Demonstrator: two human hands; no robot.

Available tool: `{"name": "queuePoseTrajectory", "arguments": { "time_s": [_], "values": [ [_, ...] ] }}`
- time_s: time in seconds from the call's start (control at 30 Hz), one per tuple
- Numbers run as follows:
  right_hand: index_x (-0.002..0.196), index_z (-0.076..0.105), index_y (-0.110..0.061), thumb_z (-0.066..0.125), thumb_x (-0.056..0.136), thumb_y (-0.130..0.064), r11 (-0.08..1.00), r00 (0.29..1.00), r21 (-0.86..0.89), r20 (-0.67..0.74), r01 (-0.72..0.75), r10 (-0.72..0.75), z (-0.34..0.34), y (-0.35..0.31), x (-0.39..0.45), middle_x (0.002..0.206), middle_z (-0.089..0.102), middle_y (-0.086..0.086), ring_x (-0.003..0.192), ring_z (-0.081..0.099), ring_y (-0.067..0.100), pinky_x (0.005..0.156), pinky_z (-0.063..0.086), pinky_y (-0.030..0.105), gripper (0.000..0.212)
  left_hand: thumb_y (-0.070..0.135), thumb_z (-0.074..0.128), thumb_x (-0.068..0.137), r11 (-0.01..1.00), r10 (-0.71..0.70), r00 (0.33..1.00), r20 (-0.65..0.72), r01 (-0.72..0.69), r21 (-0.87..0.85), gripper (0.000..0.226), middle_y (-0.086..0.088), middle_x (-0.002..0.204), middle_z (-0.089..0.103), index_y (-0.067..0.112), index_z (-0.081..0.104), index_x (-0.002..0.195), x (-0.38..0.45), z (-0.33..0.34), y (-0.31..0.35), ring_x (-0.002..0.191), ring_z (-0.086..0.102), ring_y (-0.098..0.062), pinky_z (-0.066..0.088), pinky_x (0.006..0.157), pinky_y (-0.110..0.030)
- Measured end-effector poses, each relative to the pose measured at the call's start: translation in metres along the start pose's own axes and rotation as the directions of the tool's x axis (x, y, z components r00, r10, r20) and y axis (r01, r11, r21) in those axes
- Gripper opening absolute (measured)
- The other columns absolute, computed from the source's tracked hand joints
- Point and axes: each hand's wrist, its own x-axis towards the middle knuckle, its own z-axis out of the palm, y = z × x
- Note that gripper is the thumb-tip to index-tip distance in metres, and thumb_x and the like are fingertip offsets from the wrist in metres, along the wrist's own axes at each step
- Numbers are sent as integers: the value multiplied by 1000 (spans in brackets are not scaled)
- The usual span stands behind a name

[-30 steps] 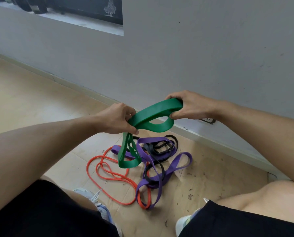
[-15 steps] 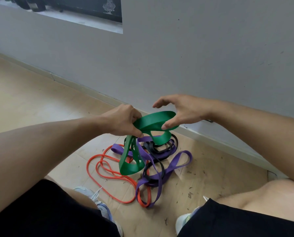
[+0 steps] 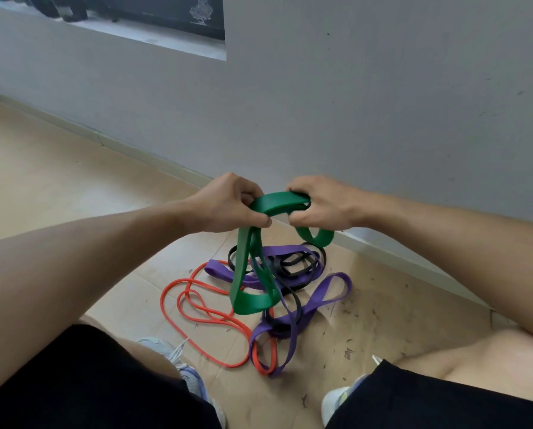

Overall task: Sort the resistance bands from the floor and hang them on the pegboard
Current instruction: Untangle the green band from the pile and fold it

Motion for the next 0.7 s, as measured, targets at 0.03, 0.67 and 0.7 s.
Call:
{"name": "queuePoseTrajectory", "arguments": {
  "time_s": [0.03, 0.67, 0.7],
  "values": [
    [82, 61, -27, 65, 77, -38, 998, 1000, 68, -22, -1, 3, -2, 0, 0, 74, 62, -3, 64, 55, 14, 60, 43, 32, 12, 24, 84, 77, 999, 0, 1000, -14, -1, -49, 18, 1, 76, 77, 19, 73, 90, 0, -1, 3, 62, 67, -8, 51, 62, -22],
    [102, 80, -17, 71, 90, -8, 643, 962, 765, -152, -31, 227, -73, 71, -30, 78, 64, 7, 67, 55, 12, 60, 34, 24, 17, 22, 84, 81, 950, -96, 979, -180, 36, -310, 32, 0, 93, 77, 25, 65, 106, 5, -1, -6, 84, 74, -18, 60, 82, -32],
    [101, 80, -16, 74, 89, -11, 708, 964, 695, -86, -122, 251, -67, 85, -34, 76, 61, 10, 64, 51, 13, 59, 33, 26, 14, 19, 85, 79, 948, -87, 975, -204, 18, -317, 34, 2, 92, 77, 25, 65, 106, 4, -2, -3, 79, 74, -12, 60, 78, -27]
  ]
}}
